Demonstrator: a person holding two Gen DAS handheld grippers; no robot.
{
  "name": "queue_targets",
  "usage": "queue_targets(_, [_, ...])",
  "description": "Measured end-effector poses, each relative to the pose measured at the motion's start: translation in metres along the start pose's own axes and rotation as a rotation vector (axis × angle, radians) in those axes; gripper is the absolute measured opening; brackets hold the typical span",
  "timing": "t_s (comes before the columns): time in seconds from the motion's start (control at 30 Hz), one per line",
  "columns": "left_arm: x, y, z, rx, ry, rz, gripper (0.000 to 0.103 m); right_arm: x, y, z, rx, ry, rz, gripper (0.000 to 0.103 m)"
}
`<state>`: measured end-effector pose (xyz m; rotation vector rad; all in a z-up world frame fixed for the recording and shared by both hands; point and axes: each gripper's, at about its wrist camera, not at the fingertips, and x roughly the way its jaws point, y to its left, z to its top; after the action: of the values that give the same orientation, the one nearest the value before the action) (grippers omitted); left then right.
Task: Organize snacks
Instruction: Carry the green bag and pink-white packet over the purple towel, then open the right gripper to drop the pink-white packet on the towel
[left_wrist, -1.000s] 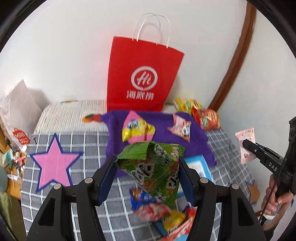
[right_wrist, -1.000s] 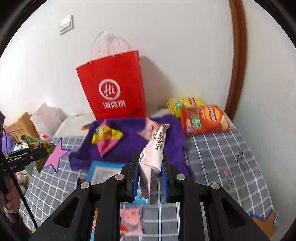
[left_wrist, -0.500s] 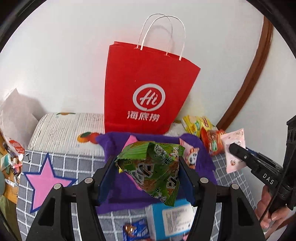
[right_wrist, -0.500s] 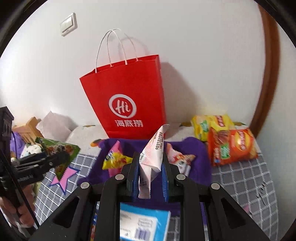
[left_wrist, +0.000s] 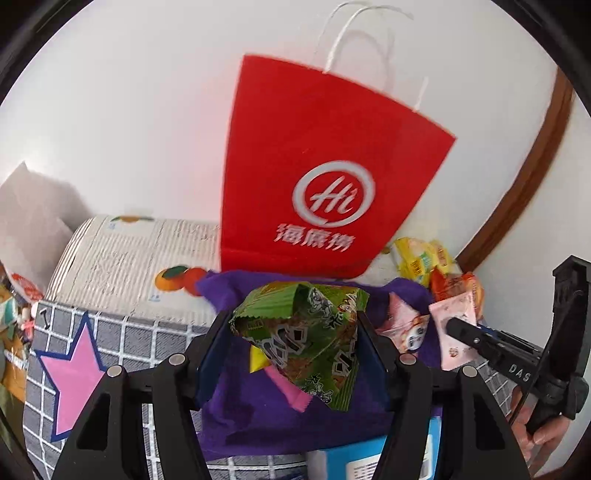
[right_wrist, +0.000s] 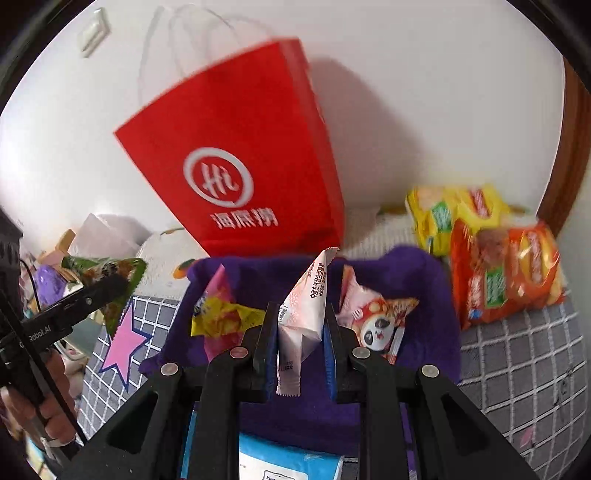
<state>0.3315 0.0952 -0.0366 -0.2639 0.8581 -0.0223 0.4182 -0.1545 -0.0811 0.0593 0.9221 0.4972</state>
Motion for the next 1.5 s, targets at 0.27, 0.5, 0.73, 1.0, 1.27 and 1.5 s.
queue_targets(0.27, [0.011,0.006,-0.002,-0.006,0.021,0.02,0.062,0.021,-0.008,-0.007,-0.031,0.066,-0.052,0.021])
queue_targets(0.5, [0.007,0.012,0.0,-0.02,0.012,0.018,0.062,0.042,0.006,-0.019,-0.13,0.137,-0.11,0.021])
queue_targets(0.73, [0.004,0.012,0.001,-0.022,0.005,0.015,0.062,0.055,0.012,-0.03,-0.193,0.181,-0.148,0.021])
queue_targets(1.0, [0.002,0.009,0.0,-0.019,-0.003,0.019,0.062,0.072,0.002,-0.037,-0.206,0.237,-0.149,0.021])
queue_targets(1.27, [0.005,0.006,-0.003,-0.009,0.005,0.027,0.062,0.083,-0.005,-0.041,-0.228,0.287,-0.142,0.021])
queue_targets(1.5, [0.011,0.003,-0.005,0.002,0.021,0.031,0.062,0.098,-0.015,-0.045,-0.221,0.364,-0.134,0.025])
